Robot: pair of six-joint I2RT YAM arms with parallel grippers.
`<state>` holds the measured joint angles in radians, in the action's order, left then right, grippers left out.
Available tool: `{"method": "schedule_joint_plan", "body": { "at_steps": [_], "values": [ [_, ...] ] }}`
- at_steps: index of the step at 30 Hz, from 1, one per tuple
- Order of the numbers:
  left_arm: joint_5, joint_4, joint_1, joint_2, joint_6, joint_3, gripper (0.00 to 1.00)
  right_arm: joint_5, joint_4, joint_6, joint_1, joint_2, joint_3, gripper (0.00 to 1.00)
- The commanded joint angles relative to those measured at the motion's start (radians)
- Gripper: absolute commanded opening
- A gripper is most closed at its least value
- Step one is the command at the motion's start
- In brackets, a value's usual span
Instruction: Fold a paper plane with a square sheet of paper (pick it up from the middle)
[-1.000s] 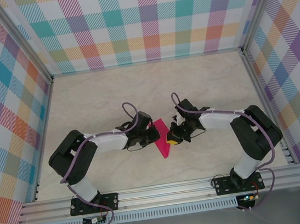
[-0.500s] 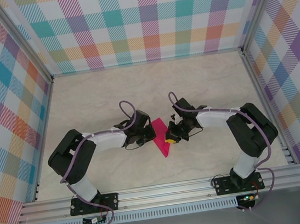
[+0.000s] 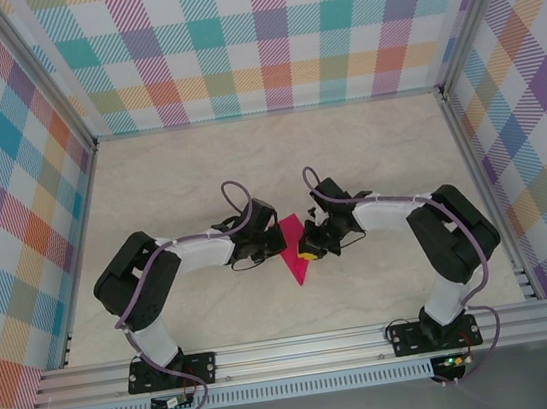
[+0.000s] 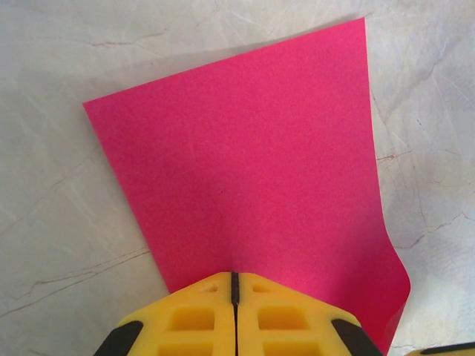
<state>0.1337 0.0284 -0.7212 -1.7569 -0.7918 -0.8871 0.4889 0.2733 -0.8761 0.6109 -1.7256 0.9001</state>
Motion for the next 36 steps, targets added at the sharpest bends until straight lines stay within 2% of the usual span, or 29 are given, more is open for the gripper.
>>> {"method": "schedule_joint_plan", "body": {
  "at_steps": [1, 36],
  "values": [
    [0.009, 0.038, 0.006, -0.026, 0.018, -0.013, 0.06, -0.021, -0.013, -0.004, 0.007, -0.021, 0.029, 0.02],
    [0.033, 0.021, 0.006, -0.019, 0.019, -0.003, 0.05, -0.029, -0.069, -0.021, 0.020, -0.079, 0.027, 0.04]
  ]
}}
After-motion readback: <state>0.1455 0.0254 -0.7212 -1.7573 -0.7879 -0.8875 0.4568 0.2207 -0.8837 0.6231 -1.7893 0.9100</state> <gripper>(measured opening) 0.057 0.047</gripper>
